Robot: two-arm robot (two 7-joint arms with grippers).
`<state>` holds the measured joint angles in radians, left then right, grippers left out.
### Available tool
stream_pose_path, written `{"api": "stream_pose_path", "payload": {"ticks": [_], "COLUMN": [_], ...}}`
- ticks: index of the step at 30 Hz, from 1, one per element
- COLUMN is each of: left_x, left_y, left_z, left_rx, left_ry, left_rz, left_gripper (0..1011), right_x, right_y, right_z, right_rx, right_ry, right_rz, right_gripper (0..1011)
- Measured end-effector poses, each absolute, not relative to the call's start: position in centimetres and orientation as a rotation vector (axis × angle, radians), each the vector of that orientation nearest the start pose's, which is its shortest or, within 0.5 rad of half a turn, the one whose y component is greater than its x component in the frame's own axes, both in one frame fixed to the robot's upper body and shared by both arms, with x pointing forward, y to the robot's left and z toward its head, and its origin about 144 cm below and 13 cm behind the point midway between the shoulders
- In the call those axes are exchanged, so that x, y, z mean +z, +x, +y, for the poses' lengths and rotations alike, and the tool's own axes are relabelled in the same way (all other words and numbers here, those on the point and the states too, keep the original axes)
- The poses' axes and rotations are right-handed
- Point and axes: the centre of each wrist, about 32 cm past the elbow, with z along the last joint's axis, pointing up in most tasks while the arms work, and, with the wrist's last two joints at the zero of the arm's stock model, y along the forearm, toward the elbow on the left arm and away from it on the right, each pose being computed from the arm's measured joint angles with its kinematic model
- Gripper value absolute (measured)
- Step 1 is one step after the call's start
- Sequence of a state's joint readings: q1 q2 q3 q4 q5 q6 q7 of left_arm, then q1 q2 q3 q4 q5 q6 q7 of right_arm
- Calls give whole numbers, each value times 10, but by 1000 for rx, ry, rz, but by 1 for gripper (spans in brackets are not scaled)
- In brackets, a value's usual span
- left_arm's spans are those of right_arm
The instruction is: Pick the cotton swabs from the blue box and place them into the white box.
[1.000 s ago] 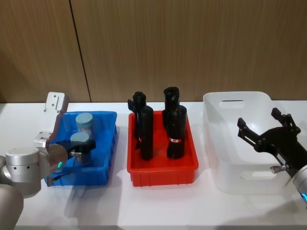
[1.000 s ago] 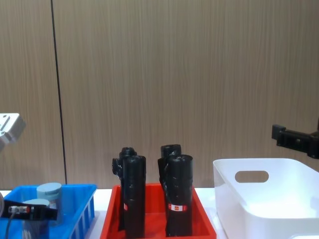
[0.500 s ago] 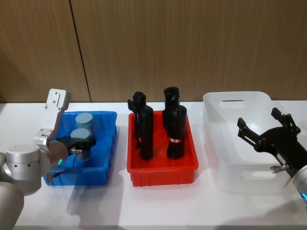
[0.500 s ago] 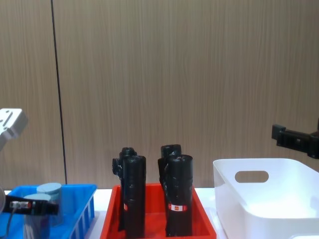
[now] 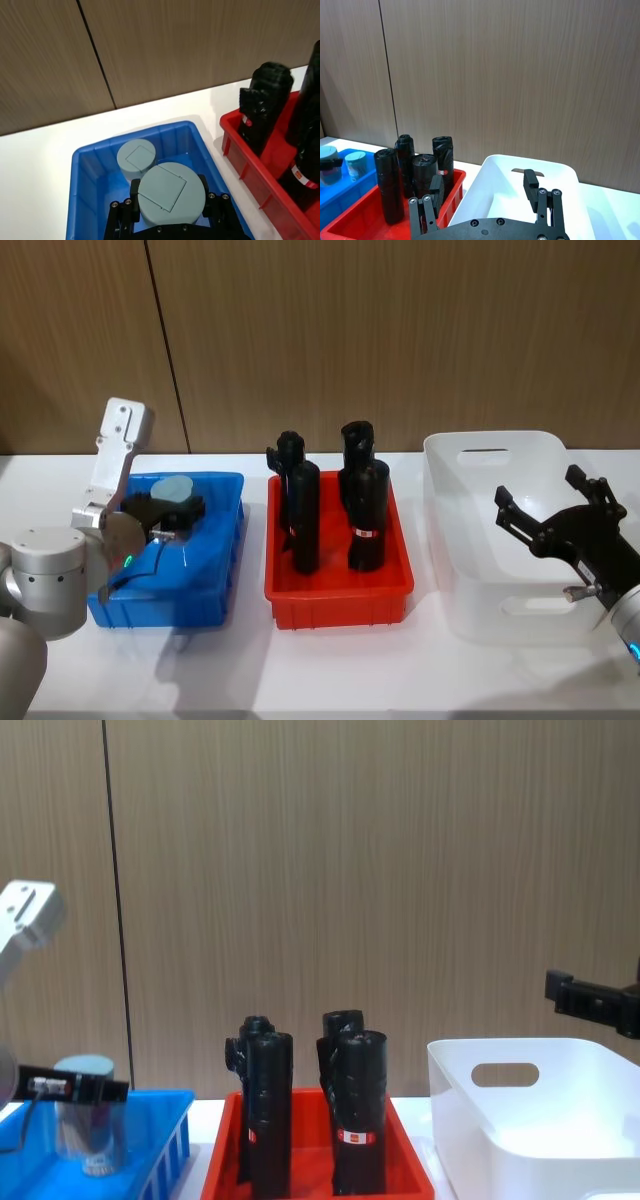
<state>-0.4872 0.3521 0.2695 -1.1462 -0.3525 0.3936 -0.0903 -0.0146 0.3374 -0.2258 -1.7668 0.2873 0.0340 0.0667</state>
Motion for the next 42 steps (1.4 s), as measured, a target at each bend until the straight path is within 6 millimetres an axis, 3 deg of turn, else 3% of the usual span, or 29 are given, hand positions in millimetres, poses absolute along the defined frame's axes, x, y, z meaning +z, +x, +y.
{"api": "stream_pose_path", "payload": {"ticks": [23,42], "left_x": [1228,1235], "left_y": [551,536], "left_z": [282,274], "left_rx": [1204,1000], "left_ry": [284,187], "left_rz": [67,54], "left_gripper": [670,670], "right_x": [1189,1189], "right_y": [443,443], "right_z": [-237,-237], "right_rx": [-1230,-1229], "right_ry": [26,26], "right_rz": [-75,-75], "right_gripper": [1002,1002]}}
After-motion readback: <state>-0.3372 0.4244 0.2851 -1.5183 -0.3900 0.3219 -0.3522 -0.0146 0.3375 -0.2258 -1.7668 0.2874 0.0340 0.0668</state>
